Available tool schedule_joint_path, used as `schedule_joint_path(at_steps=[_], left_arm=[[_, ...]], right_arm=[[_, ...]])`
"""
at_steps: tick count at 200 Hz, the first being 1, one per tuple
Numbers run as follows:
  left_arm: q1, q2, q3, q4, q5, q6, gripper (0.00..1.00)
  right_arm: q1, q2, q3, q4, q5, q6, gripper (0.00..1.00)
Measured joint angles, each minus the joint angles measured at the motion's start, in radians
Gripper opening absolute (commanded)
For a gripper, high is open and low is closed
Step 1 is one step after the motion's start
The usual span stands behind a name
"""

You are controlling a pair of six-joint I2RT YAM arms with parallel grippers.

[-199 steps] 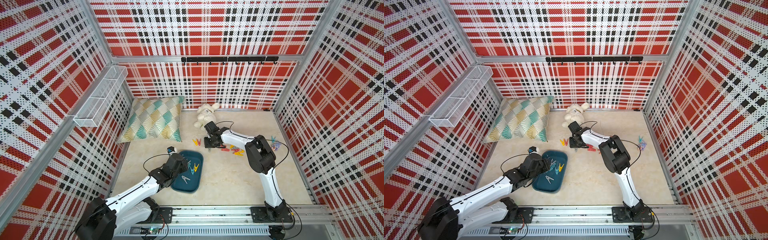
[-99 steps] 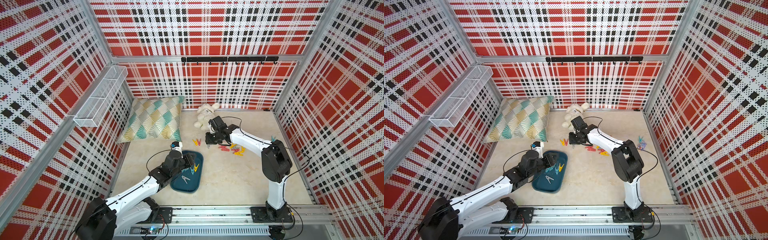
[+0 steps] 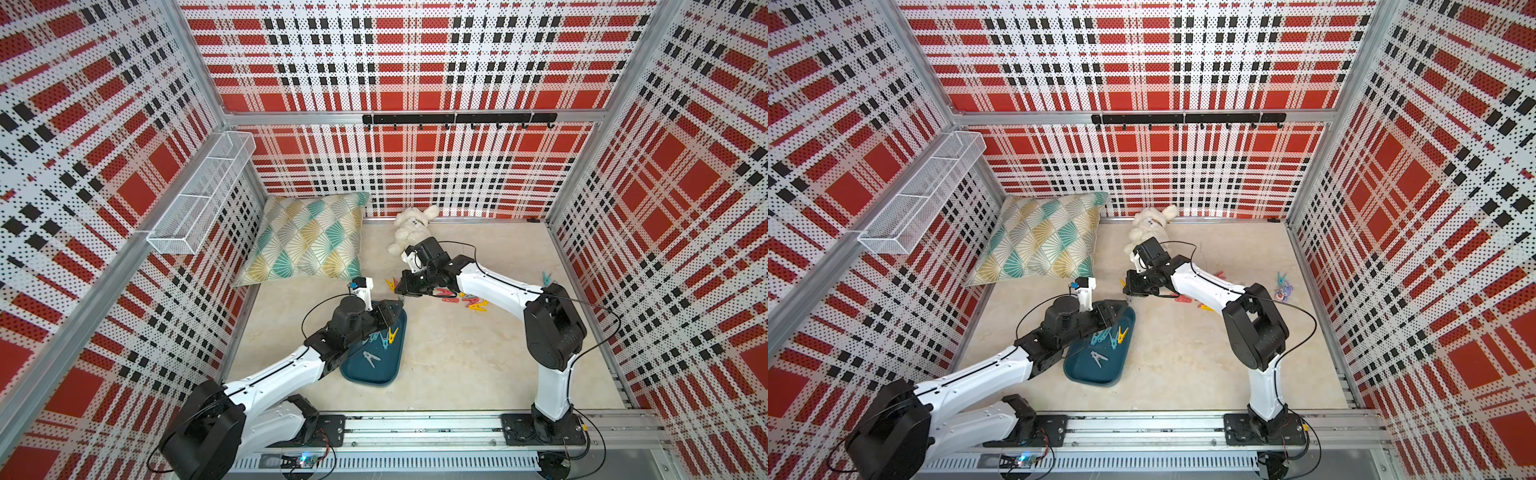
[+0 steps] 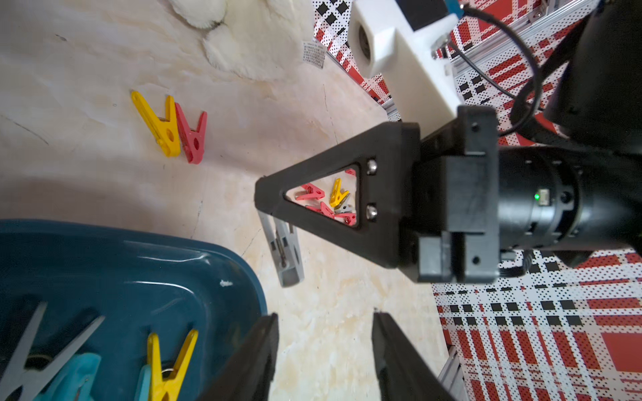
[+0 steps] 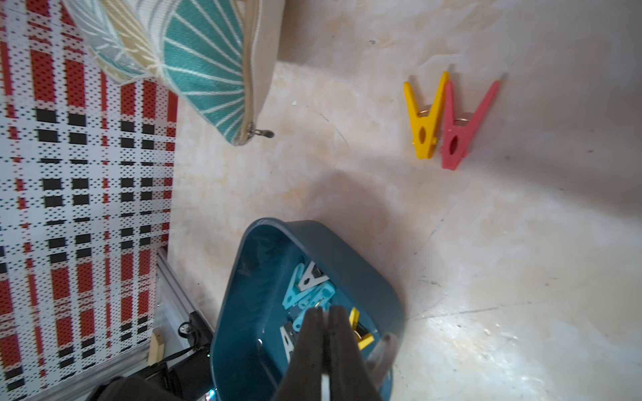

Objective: Put the clothespins into the storage box
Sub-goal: Place the clothespin in the storage box.

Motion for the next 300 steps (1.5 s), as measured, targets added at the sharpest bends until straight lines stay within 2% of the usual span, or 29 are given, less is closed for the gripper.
schedule_joint_path(at_steps=[61, 160, 199, 226, 257, 277, 300], left_arm=[[0.007, -0.009, -0.003, 0.006, 0.003, -0.005, 0.50], [0.078, -0.033, -0.020, 0.008, 0.041, -0.010, 0.48], [0.078, -0.034, -0.022, 0.014, 0.062, -0.012, 0.36], [0.078, -0.039, -0.029, 0.023, 0.067, -0.016, 0.24], [0.082, -0.040, -0.041, 0.022, 0.065, -0.033, 0.12], [0.082, -0.041, -0.043, 0.023, 0.071, -0.033, 0.07], [0.082, -0.042, -0.043, 0.023, 0.085, -0.034, 0.03]], right_arm=[[0.010, -0.017, 0.000, 0.039, -0.061, 0.039, 0.05], [0.046, -0.078, -0.035, 0.071, -0.097, 0.072, 0.07], [0.057, -0.078, -0.037, 0.088, -0.113, 0.087, 0.07], [0.062, -0.078, -0.037, 0.089, -0.116, 0.090, 0.09], [0.063, -0.080, -0.037, 0.092, -0.109, 0.089, 0.18], [0.063, -0.087, -0.037, 0.082, -0.087, 0.077, 0.28], [0.055, -0.105, -0.040, 0.069, -0.053, 0.061, 0.34]])
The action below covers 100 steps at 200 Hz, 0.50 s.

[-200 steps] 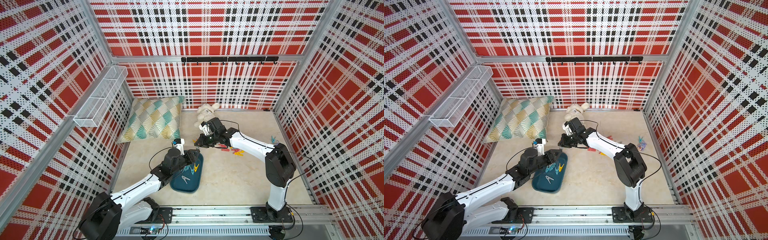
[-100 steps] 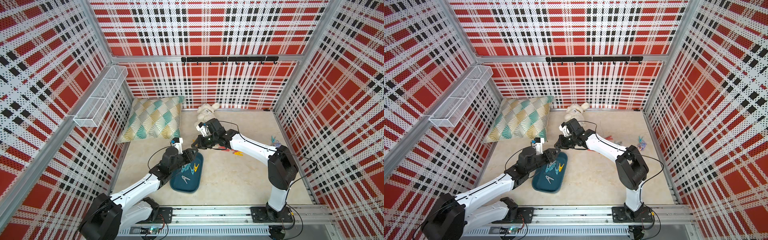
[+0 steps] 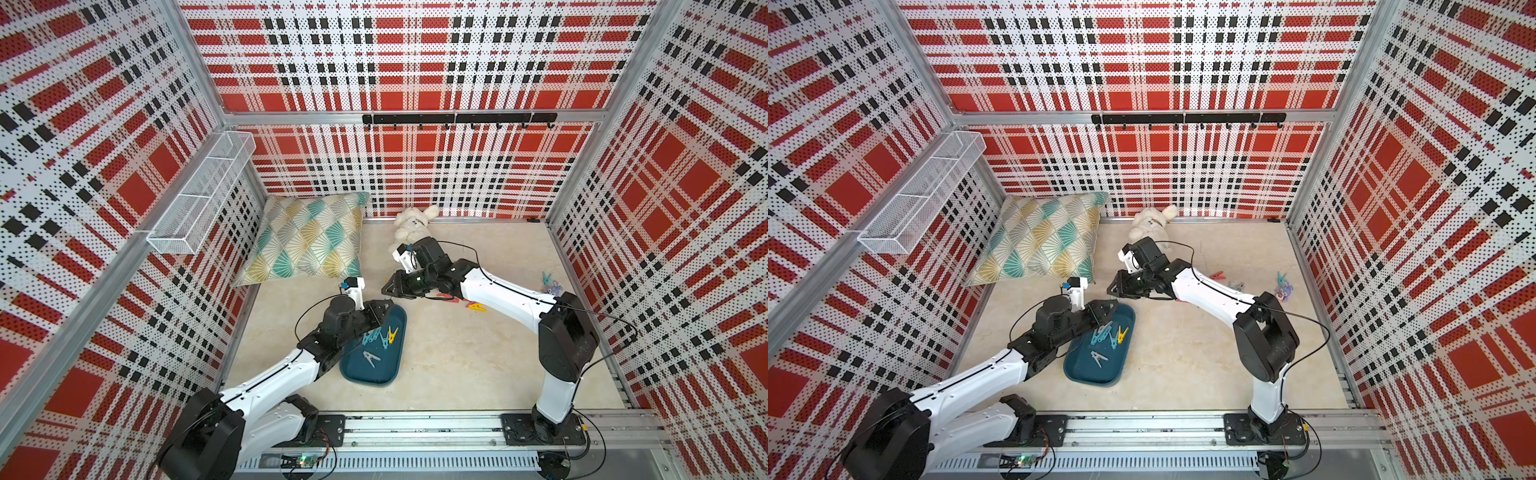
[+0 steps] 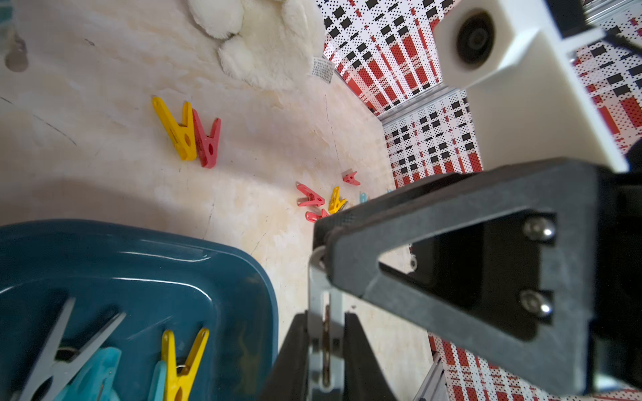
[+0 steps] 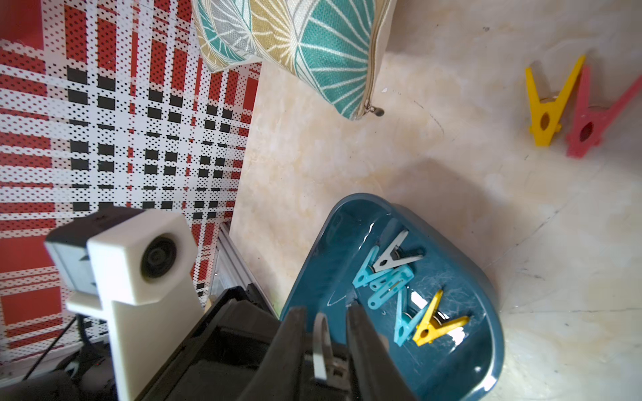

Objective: Put the clothespins into the storage box
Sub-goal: Place the clothespin in the storage box.

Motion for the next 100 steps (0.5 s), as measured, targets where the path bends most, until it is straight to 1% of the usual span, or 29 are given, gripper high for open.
schedule_joint_path(at_steps=[28, 51, 79, 100], left_arm=[[0.000, 0.001, -0.002, -0.001, 0.018, 0.000, 0.02], [0.001, 0.001, -0.008, -0.005, 0.024, 0.001, 0.02], [0.001, 0.005, -0.008, -0.057, 0.015, 0.013, 0.02], [0.001, 0.012, -0.009, -0.109, -0.009, 0.027, 0.03]], right_arm=[[-0.021, -0.031, -0.011, -0.022, 0.034, -0.019, 0.36], [-0.059, -0.051, -0.014, -0.044, 0.078, -0.043, 0.38], [-0.117, -0.080, -0.034, -0.085, 0.146, -0.082, 0.39], [-0.164, -0.106, -0.063, -0.124, 0.214, -0.119, 0.38]])
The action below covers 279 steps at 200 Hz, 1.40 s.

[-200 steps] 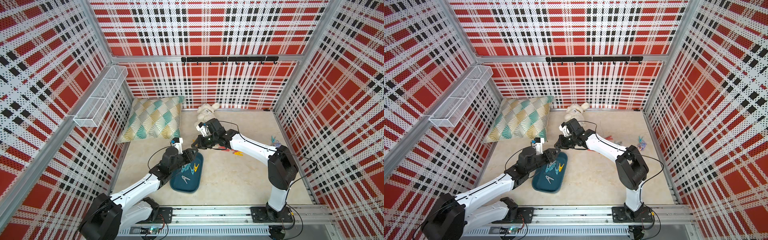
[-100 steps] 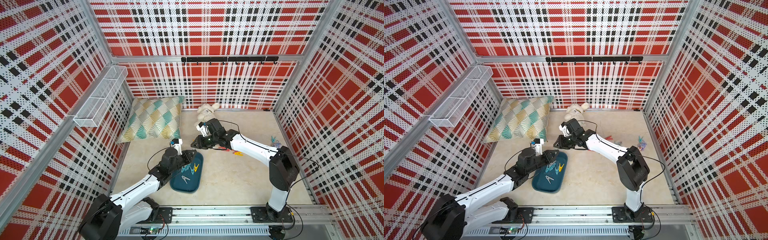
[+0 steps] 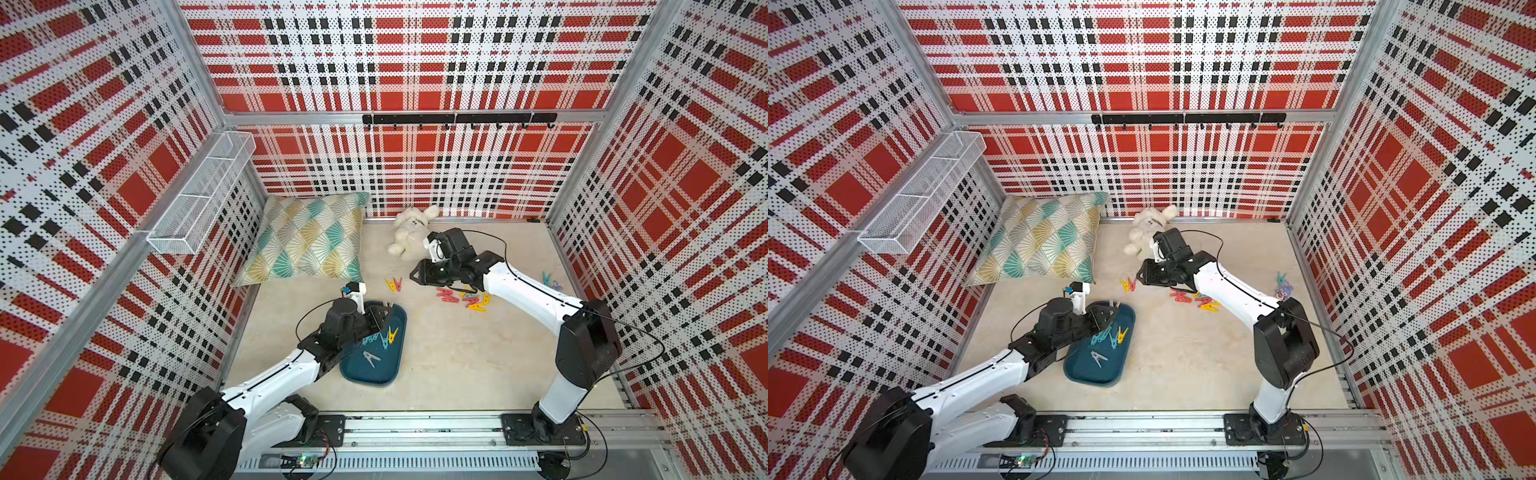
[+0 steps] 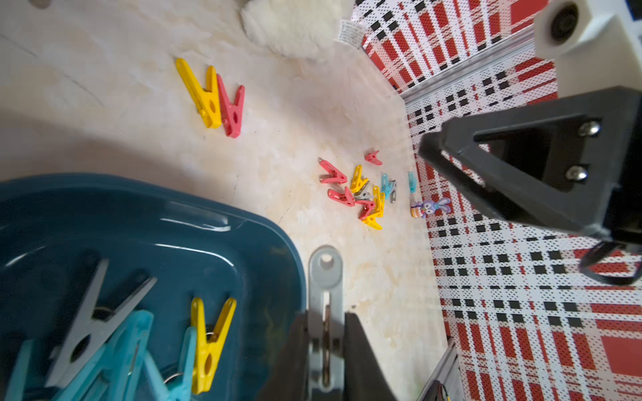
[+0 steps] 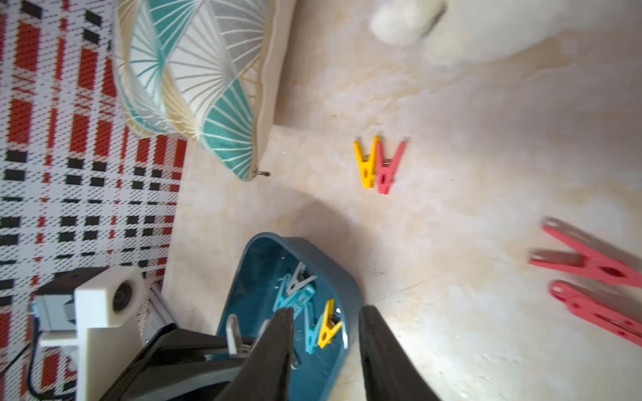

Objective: Put the clothespins into the storage box
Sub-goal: Place the clothespin in the storage box, then pick up the clothespin from the center of the board.

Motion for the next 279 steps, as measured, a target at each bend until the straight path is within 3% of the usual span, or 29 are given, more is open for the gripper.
schedule_joint_path(at_steps=[46, 92, 118, 149, 173, 279], left_arm=[[-0.051, 0.026, -0.011, -0.114, -0.122, 0.022, 0.05], [-0.139, 0.094, 0.004, -0.220, -0.277, 0.037, 0.06], [-0.166, 0.125, 0.037, -0.280, -0.367, 0.044, 0.16], [-0.173, 0.128, 0.055, -0.310, -0.429, 0.056, 0.42], [-0.174, 0.108, 0.057, -0.336, -0.453, 0.062, 0.50], [-0.159, -0.027, 0.065, -0.360, -0.467, 0.061, 0.51]], right_arm=[[-0.100, -0.032, -0.112, -0.048, 0.160, -0.087, 0.34], [-0.256, -0.036, -0.247, -0.064, 0.235, -0.137, 0.31], [-0.327, -0.035, -0.259, -0.067, 0.301, -0.148, 0.33], [-0.363, -0.002, -0.198, -0.067, 0.351, -0.153, 0.33], [-0.373, 0.071, -0.107, -0.067, 0.373, -0.157, 0.34], [-0.399, 0.306, 0.122, -0.092, 0.410, -0.159, 0.39]])
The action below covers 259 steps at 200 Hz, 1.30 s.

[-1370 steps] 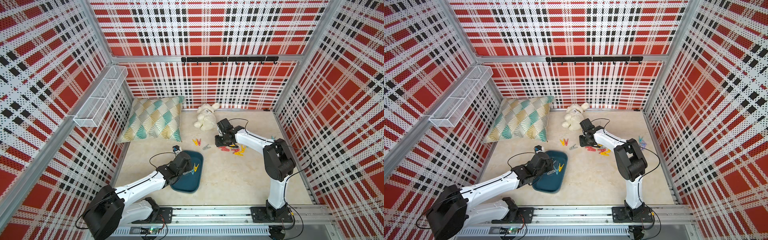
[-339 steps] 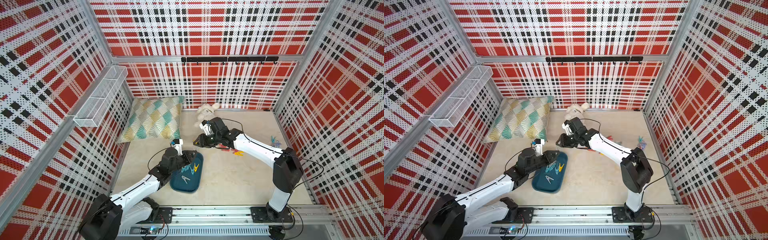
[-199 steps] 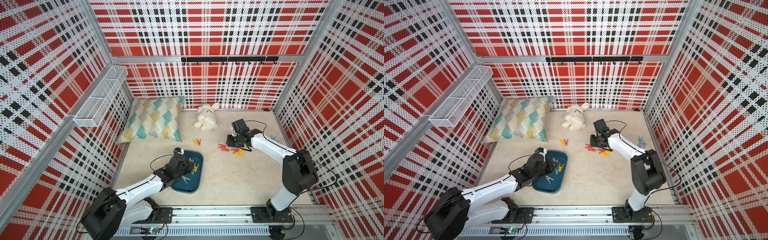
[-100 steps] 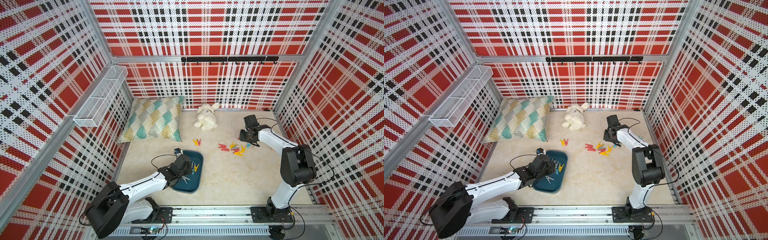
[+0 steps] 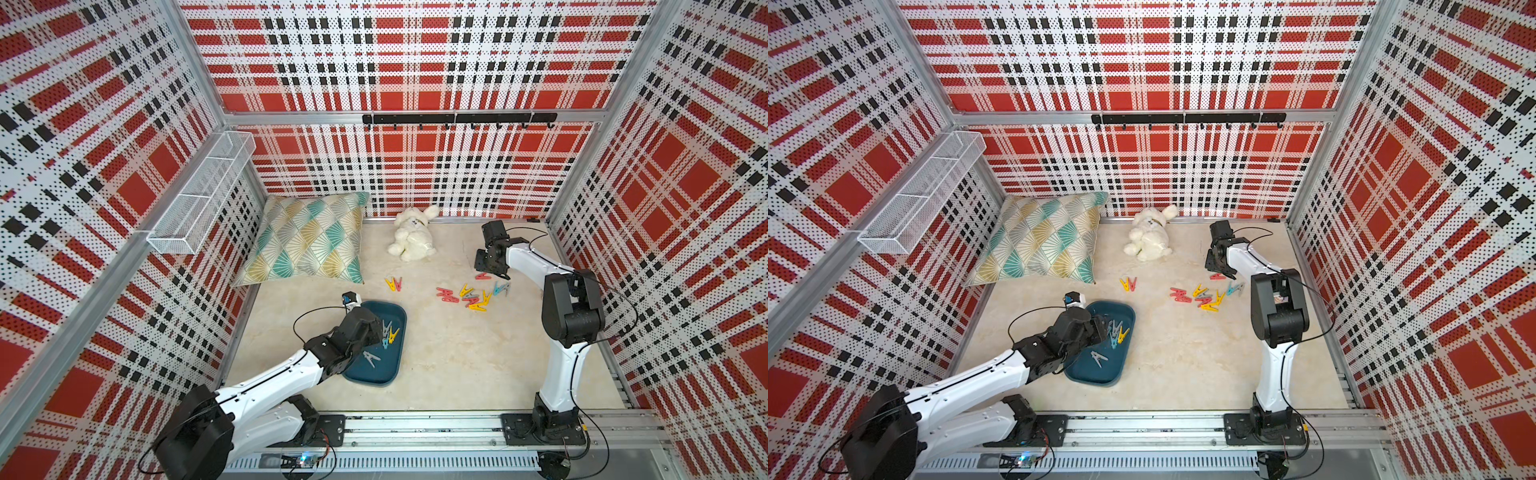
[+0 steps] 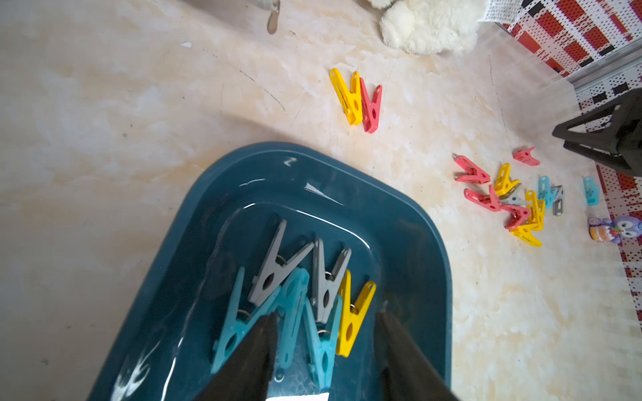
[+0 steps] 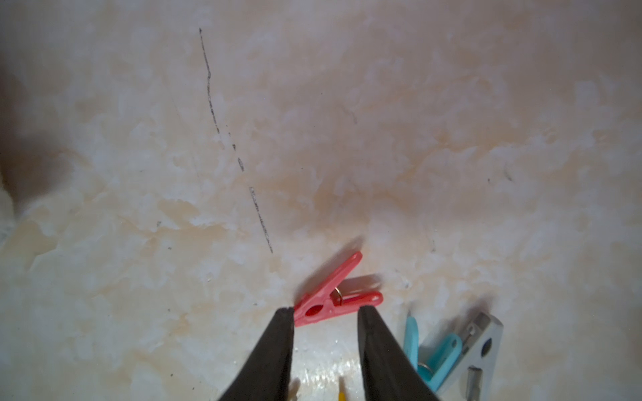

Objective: Put the clothespins into the storage box
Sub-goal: Pick up the clothespin from the center of the board.

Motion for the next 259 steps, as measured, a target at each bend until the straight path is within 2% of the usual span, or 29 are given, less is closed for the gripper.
schedule_joint_path(at_steps=[126, 212, 259], left_arm=[[0.014, -0.006, -0.001, -0.004, 0.005, 0.000, 0.49], [0.017, -0.006, -0.001, -0.004, 0.013, 0.000, 0.48], [0.018, -0.031, 0.000, 0.017, 0.056, 0.014, 0.48]], right_arm=[[-0.024, 0.127, 0.054, -0.006, -0.010, 0.000, 0.38], [-0.025, 0.134, 0.053, 0.025, -0.040, 0.009, 0.10], [-0.019, 0.078, -0.032, 0.060, -0.084, 0.020, 0.05]])
